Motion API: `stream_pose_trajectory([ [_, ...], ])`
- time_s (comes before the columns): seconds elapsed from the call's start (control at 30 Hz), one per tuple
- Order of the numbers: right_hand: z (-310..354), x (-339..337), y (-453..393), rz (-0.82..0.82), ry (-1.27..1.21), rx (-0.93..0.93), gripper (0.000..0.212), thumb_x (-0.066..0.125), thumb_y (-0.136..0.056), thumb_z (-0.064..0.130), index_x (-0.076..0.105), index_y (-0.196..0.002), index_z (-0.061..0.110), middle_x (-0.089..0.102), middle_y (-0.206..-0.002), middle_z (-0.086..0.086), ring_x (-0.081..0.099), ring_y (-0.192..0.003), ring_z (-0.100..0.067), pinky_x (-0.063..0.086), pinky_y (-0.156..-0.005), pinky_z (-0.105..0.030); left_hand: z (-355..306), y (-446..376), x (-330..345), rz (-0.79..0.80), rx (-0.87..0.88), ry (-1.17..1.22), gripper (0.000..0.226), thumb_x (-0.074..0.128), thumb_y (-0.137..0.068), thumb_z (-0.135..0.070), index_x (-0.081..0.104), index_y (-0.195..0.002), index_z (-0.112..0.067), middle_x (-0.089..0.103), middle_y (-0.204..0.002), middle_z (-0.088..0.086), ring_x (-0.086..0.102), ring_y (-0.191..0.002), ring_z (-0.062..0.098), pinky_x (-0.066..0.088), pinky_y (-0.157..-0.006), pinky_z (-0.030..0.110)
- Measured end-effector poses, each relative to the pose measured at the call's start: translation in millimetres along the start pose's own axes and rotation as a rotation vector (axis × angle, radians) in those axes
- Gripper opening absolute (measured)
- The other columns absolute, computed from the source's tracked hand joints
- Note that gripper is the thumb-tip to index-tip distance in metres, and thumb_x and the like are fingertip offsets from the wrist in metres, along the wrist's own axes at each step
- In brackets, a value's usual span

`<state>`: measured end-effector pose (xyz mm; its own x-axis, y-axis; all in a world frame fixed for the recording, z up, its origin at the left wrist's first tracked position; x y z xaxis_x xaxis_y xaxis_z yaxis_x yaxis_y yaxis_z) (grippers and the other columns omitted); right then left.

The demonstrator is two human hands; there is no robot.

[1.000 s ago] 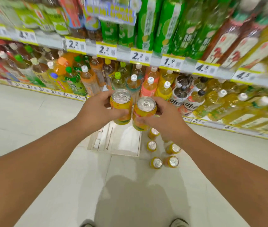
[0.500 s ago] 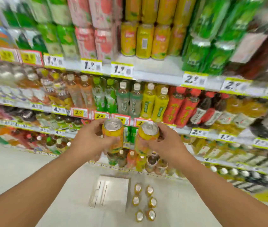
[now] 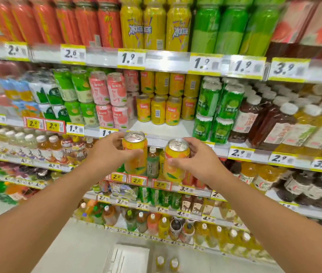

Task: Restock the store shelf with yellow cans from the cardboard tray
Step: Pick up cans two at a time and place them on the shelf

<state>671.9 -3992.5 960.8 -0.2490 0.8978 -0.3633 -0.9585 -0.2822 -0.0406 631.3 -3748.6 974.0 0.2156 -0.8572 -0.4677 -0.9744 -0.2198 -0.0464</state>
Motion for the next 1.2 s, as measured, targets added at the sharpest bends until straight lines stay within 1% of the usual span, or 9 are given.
stream_pose_trajectory([
  [0.07,2.6,-3.3,-12.3,-0.029,0.02,0.016,0.055,0.09,-0.068,0.024,0.054,-0.108,0.035,0.061,-0.096,0.028,0.062,-0.09,0.005,0.052,-0.086,-0.023,-6.2,-13.2,-0.8,0.003,-0.012,-0.005,0.05,0.085,-0.072,-0.041,0.064,-0.117,-0.035,0.077,-0.092,-0.015,0.072,-0.076,0.004,0.048,-0.061,0.022],
  [0.2,6.3,-7.8,-45.0,-0.101,0.022,0.052,0.055,0.09,-0.067,0.025,0.06,-0.113,0.029,0.069,-0.106,0.015,0.069,-0.095,-0.007,0.056,-0.088,-0.031,-15.4,-51.1,-1.7,0.019,0.018,0.003,0.04,0.084,-0.076,-0.033,0.063,-0.109,-0.036,0.076,-0.092,-0.014,0.065,-0.061,-0.01,0.044,-0.05,0.012],
  [0.33,19.2,-8.6,-78.6,-0.133,0.015,0.062,0.052,0.087,-0.073,0.022,0.061,-0.117,0.025,0.071,-0.107,0.013,0.068,-0.087,0.001,0.054,-0.067,-0.014,-20.8,-99.8,-9.0,0.042,0.037,0.03,0.045,0.086,-0.073,-0.032,0.064,-0.112,-0.036,0.075,-0.096,-0.016,0.071,-0.084,0.0,0.055,-0.076,0.022],
  [0.43,25.2,-7.8,-104.4,-0.171,0.019,0.08,0.047,0.087,-0.074,0.024,0.063,-0.114,0.029,0.071,-0.103,0.017,0.068,-0.081,0.006,0.053,-0.065,-0.01,-25.0,-137.0,-12.6,0.058,0.064,0.046,0.042,0.086,-0.072,-0.032,0.064,-0.108,-0.037,0.075,-0.1,-0.016,0.07,-0.088,0.003,0.053,-0.073,0.022],
  [0.57,25.3,-7.5,-132.8,-0.233,0.009,0.095,0.046,0.088,-0.072,0.025,0.064,-0.111,0.029,0.073,-0.101,0.016,0.067,-0.075,0.007,0.049,-0.06,-0.009,-28.3,-172.4,-13.6,0.065,0.115,0.03,0.049,0.086,-0.072,-0.034,0.067,-0.117,-0.03,0.075,-0.098,-0.016,0.07,-0.088,0.0,0.057,-0.078,0.025],
  [0.73,16.4,-11.0,-158.3,-0.26,0.003,0.131,0.046,0.088,-0.071,0.024,0.064,-0.11,0.029,0.074,-0.098,0.016,0.065,-0.07,0.01,0.048,-0.06,-0.009,-28.7,-200.4,-7.3,0.04,0.11,0.026,0.053,0.087,-0.07,-0.036,0.063,-0.118,-0.034,0.069,-0.09,-0.025,0.063,-0.081,-0.012,0.05,-0.067,0.017],
  [0.97,0.5,-23.6,-176.7,-0.337,0.023,0.184,0.051,0.088,-0.068,0.031,0.061,-0.111,0.036,0.07,-0.1,0.018,0.066,-0.087,-0.002,0.053,-0.073,-0.022,-22.8,-220.6,11.1,0.034,0.087,0.064,0.047,0.086,-0.073,-0.028,0.06,-0.111,-0.034,0.066,-0.088,-0.024,0.062,-0.084,-0.008,0.046,-0.068,0.013],
  [1.1,-1.0,-25.6,-180.1,-0.376,0.029,0.19,0.047,0.086,-0.071,0.032,0.059,-0.11,0.035,0.068,-0.098,0.017,0.064,-0.087,-0.004,0.054,-0.076,-0.026,-17.7,-228.5,11.6,0.013,0.067,0.05,0.046,0.087,-0.071,-0.031,0.06,-0.109,-0.034,0.067,-0.087,-0.023,0.065,-0.085,-0.004,0.052,-0.075,0.02],
  [1.2,-3.6,-25.7,-179.9,-0.405,0.024,0.201,0.046,0.085,-0.073,0.031,0.058,-0.111,0.032,0.067,-0.097,0.017,0.062,-0.086,-0.002,0.053,-0.074,-0.026,-20.7,-232.3,5.1,-0.026,0.073,0.035,0.04,0.085,-0.073,-0.031,0.06,-0.105,-0.033,0.065,-0.081,-0.023,0.06,-0.076,-0.009,0.046,-0.065,0.014],
])
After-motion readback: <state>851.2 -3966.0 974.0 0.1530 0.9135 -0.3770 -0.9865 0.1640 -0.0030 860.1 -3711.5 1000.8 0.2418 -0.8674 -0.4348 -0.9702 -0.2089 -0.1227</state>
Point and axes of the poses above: each hand's wrist, its own y-axis away from the middle knuckle, its own x-axis out of the palm, z = x × y, the point moved 10 cm from there along -y, towards the middle knuckle
